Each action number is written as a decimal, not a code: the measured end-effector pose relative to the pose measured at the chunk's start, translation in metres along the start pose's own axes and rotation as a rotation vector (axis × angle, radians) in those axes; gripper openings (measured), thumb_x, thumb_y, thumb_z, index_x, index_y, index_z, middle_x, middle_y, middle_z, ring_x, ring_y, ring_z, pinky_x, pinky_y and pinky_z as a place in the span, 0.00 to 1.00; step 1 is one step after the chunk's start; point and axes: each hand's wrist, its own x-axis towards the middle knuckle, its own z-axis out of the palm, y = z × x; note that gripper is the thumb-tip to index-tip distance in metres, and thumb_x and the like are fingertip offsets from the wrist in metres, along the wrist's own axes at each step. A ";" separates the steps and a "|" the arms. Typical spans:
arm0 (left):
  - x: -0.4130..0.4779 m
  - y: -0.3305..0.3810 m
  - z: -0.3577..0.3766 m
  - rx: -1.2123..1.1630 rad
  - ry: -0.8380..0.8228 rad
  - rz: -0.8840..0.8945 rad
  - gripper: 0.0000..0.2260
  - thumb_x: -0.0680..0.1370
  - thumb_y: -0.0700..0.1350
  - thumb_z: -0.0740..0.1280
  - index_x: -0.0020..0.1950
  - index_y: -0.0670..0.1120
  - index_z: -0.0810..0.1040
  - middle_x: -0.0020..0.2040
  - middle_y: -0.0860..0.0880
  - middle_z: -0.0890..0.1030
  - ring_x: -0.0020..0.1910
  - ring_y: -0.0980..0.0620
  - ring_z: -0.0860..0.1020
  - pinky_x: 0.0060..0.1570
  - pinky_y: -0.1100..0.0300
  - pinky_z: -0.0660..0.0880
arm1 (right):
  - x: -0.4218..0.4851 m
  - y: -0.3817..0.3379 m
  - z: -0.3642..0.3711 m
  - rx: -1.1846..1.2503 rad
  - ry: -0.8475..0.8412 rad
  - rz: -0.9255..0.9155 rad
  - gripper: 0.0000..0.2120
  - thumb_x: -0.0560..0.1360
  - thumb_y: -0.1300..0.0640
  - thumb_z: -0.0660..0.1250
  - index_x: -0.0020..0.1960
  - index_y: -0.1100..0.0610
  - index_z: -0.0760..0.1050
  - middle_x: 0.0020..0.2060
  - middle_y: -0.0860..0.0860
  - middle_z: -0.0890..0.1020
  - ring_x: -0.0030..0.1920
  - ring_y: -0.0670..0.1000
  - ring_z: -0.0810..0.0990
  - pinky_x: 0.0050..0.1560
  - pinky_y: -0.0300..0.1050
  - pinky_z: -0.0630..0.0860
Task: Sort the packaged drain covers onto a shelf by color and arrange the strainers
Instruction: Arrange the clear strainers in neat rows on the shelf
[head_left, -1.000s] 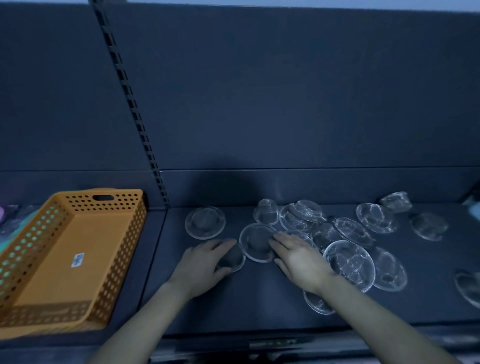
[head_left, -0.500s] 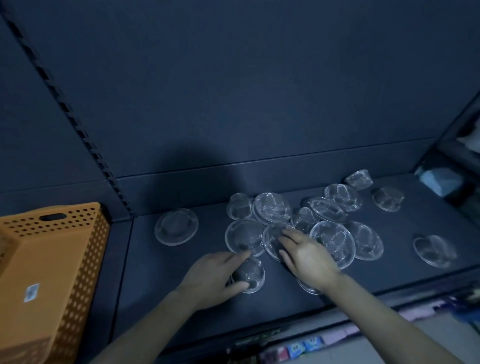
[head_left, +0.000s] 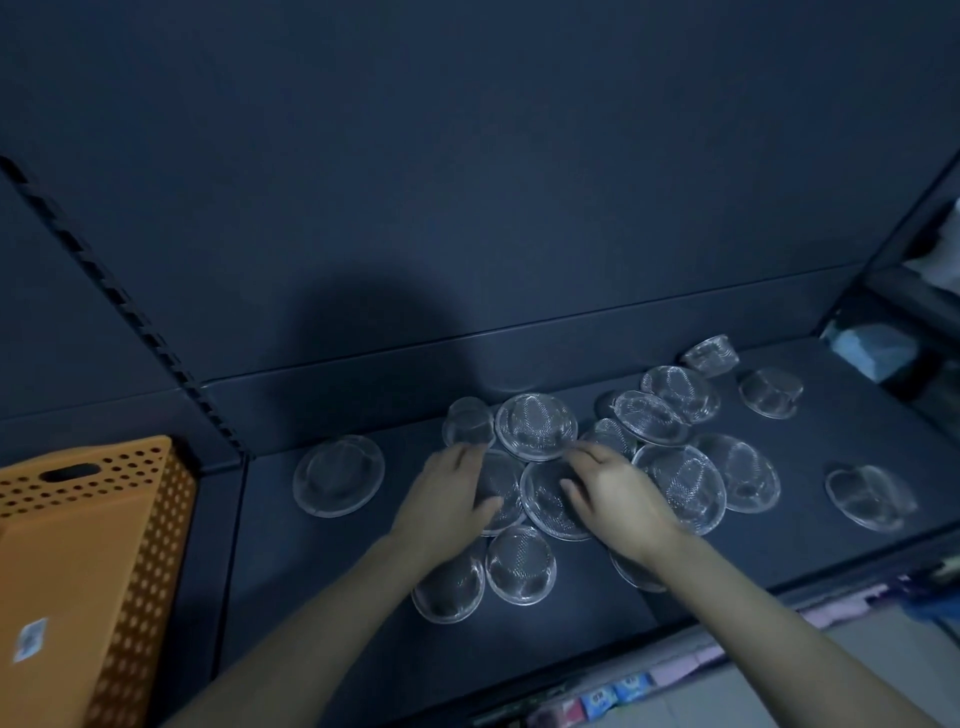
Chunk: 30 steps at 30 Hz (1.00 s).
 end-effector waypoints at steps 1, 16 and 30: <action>0.005 -0.001 0.001 0.015 -0.039 -0.005 0.30 0.76 0.53 0.66 0.75 0.46 0.59 0.71 0.47 0.66 0.68 0.47 0.64 0.68 0.57 0.63 | 0.006 -0.003 0.000 0.024 -0.032 0.015 0.18 0.76 0.54 0.62 0.64 0.58 0.72 0.63 0.54 0.75 0.62 0.57 0.74 0.60 0.47 0.73; -0.010 -0.054 -0.030 -0.231 0.163 -0.144 0.25 0.67 0.57 0.69 0.63 0.51 0.75 0.57 0.55 0.78 0.55 0.58 0.75 0.54 0.67 0.69 | 0.038 -0.026 -0.017 0.113 -0.336 0.251 0.17 0.71 0.48 0.65 0.59 0.51 0.75 0.52 0.52 0.82 0.54 0.54 0.79 0.52 0.43 0.75; -0.044 -0.110 -0.057 -0.115 0.196 -0.393 0.27 0.72 0.51 0.71 0.70 0.51 0.70 0.65 0.49 0.72 0.63 0.50 0.70 0.58 0.62 0.69 | 0.096 -0.123 0.026 0.775 -0.138 0.342 0.17 0.73 0.53 0.69 0.60 0.54 0.77 0.50 0.47 0.80 0.53 0.46 0.77 0.48 0.34 0.67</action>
